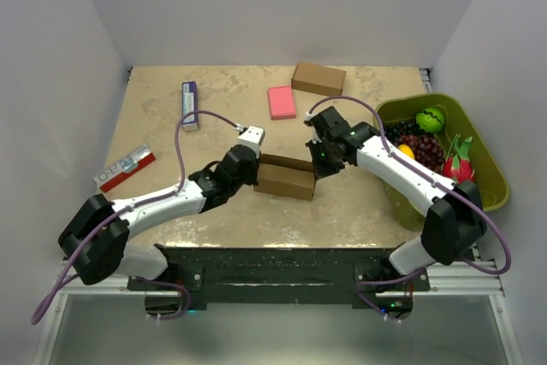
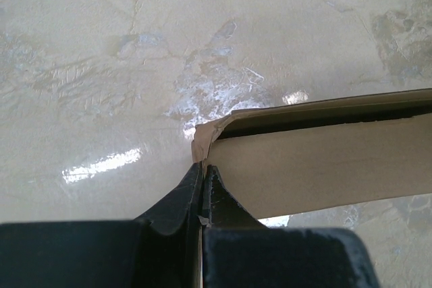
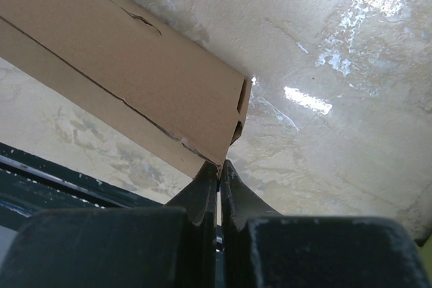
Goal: Fold the paper box
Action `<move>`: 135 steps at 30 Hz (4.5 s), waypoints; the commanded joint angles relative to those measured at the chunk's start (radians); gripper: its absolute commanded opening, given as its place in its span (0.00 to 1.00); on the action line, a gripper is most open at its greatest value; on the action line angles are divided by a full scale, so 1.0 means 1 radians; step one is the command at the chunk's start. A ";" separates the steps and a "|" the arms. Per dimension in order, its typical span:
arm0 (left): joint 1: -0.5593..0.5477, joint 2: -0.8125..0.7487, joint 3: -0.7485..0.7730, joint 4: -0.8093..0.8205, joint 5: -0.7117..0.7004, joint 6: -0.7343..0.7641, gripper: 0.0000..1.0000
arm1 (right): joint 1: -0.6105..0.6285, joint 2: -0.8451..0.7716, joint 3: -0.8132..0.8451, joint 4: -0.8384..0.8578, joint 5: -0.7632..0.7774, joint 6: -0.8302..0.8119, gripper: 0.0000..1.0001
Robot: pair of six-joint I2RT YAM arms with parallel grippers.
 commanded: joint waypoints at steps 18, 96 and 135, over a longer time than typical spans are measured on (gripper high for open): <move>-0.091 0.062 -0.052 -0.179 0.033 -0.088 0.00 | 0.009 -0.104 -0.115 0.157 0.032 0.130 0.00; -0.105 0.063 -0.028 -0.199 0.013 -0.070 0.00 | 0.167 -0.284 -0.282 0.073 0.219 0.294 0.38; -0.116 0.076 -0.015 -0.220 0.008 -0.067 0.00 | 0.169 -0.216 -0.187 0.189 0.445 0.199 0.16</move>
